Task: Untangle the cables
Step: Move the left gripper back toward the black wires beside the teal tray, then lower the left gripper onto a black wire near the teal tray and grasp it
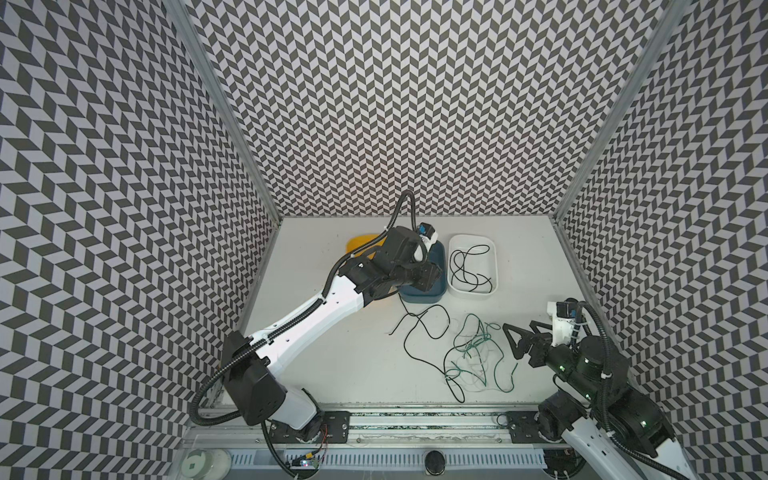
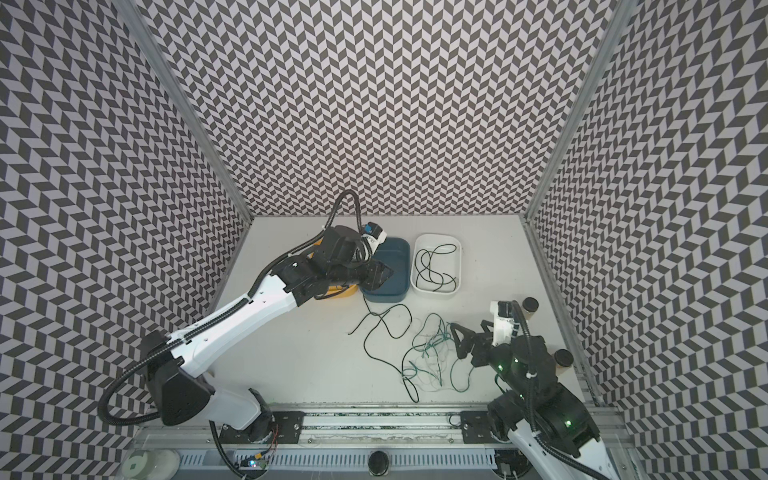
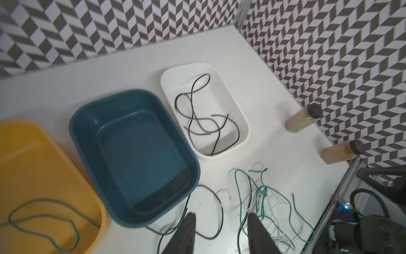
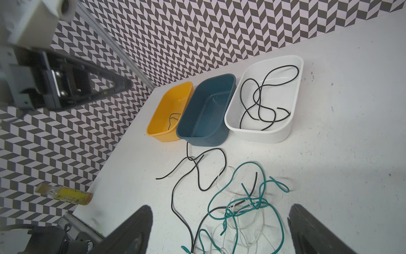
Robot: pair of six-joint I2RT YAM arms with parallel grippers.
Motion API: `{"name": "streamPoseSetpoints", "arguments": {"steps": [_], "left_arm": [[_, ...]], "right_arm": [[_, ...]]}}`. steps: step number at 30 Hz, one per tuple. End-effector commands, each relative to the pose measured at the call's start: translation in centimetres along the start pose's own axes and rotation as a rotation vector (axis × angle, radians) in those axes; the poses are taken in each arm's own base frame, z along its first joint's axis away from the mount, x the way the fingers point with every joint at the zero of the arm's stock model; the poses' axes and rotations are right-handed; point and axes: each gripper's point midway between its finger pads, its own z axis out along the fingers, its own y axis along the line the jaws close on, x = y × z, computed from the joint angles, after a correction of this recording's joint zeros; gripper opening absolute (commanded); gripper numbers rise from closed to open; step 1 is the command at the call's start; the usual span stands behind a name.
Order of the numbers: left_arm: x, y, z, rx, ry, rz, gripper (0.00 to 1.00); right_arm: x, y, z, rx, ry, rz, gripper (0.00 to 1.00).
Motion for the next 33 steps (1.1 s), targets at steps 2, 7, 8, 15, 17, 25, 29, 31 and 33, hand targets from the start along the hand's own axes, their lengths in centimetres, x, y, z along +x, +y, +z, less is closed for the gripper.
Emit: {"name": "streamPoseSetpoints", "arguments": {"steps": [2,7,8,15,17,25,29,31,33], "left_arm": [[3.2,2.5,-1.2,-0.099,0.003,-0.023,0.42],[7.8,4.1,-0.7,-0.127,0.126,-0.034,0.43],[8.5,4.5,-0.5,-0.129,0.155,-0.039,0.43],[12.0,6.0,2.0,-0.127,0.303,-0.071,0.43],[12.8,6.9,2.9,-0.146,0.336,-0.084,0.43],[15.6,8.5,5.2,-0.172,0.450,-0.129,0.42],[16.7,10.1,5.6,-0.226,0.490,-0.140,0.42],[17.3,10.2,6.0,-0.218,0.511,-0.160,0.42],[17.8,10.2,6.4,-0.210,0.531,-0.170,0.42]], "right_arm": [[-0.7,0.6,0.5,-0.025,-0.020,-0.011,0.97],[-0.5,0.6,0.7,-0.025,-0.011,-0.012,0.97],[-0.4,0.6,0.7,-0.025,-0.009,-0.012,0.97],[-0.4,0.6,0.8,-0.028,-0.009,-0.012,0.97],[-0.4,0.6,0.8,-0.027,-0.010,-0.014,0.97],[-0.4,0.7,0.8,-0.035,-0.010,-0.016,0.97],[-0.4,0.8,0.8,-0.038,-0.012,-0.017,0.97],[-0.4,0.8,0.8,-0.041,-0.011,-0.017,0.97],[-0.4,0.8,0.8,-0.041,-0.011,-0.017,0.97]]}}
